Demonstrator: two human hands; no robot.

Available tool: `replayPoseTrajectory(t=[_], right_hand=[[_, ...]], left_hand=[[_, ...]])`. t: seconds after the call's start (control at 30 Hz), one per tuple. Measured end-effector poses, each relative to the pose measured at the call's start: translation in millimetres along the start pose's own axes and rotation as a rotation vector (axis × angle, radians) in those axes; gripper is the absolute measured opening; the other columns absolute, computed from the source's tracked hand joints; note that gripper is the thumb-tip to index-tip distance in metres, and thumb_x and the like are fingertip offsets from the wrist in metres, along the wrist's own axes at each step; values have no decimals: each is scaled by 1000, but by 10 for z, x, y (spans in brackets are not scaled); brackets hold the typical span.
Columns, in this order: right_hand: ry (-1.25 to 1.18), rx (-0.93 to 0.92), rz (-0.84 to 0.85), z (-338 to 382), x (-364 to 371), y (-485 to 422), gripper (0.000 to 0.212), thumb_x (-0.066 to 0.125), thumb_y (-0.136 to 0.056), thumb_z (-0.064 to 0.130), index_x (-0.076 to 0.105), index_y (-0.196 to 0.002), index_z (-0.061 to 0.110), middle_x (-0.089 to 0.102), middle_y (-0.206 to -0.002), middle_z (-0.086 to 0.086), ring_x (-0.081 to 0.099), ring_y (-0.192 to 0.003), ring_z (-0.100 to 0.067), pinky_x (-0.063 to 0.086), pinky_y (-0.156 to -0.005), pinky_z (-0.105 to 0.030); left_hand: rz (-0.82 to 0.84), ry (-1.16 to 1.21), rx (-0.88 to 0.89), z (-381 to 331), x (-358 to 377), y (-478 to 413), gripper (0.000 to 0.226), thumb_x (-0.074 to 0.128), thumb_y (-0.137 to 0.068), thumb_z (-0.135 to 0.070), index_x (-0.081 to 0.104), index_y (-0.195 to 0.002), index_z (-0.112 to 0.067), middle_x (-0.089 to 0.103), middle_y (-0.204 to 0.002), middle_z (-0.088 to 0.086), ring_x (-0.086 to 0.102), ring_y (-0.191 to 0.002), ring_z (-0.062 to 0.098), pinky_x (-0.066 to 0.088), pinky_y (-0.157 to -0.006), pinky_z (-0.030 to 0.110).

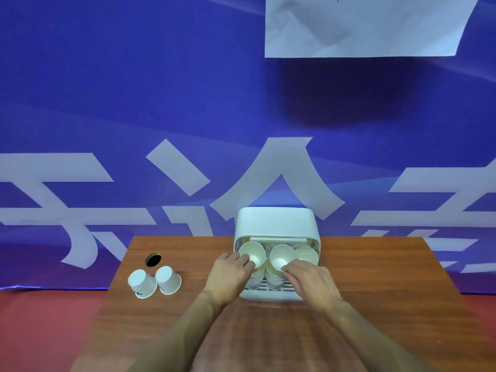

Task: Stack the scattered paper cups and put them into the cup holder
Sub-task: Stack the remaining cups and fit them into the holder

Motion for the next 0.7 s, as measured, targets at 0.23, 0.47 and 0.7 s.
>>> replayPoseTrajectory(t=[0.23, 0.47, 0.7], right_hand=[[-18, -45, -53, 14, 49, -67, 10, 71, -89, 30, 65, -94, 34, 64, -88, 19, 61, -77, -4, 37, -47, -21], [-20, -13, 22, -91, 291, -50, 11, 75, -85, 26, 66, -86, 31, 65, -82, 16, 63, -73, -8, 39, -48, -23], [-38, 12, 53, -166, 444, -66, 6, 63, -94, 36, 68, -95, 34, 67, -91, 18, 65, -83, -6, 47, -54, -27]], left_hand=[[20, 23, -21, -25, 182, -12, 33, 74, -53, -4, 51, -65, -24, 47, -63, -5, 43, -54, 21, 21, -52, 30], [7, 39, -21, -25, 321, -61, 32, 70, -54, -2, 49, -64, -23, 46, -63, -4, 42, -54, 21, 26, -49, 31], [17, 64, -8, -36, 483, -76, 23, 72, -70, -13, 52, -66, -24, 49, -64, -4, 47, -55, 21, 32, -49, 31]])
Point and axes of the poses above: each hand's wrist, its own y-axis away from the middle knuckle, its own x-axis out of the palm, z = x × y, the point moved 8 cm from there along -y, towards the middle knuckle
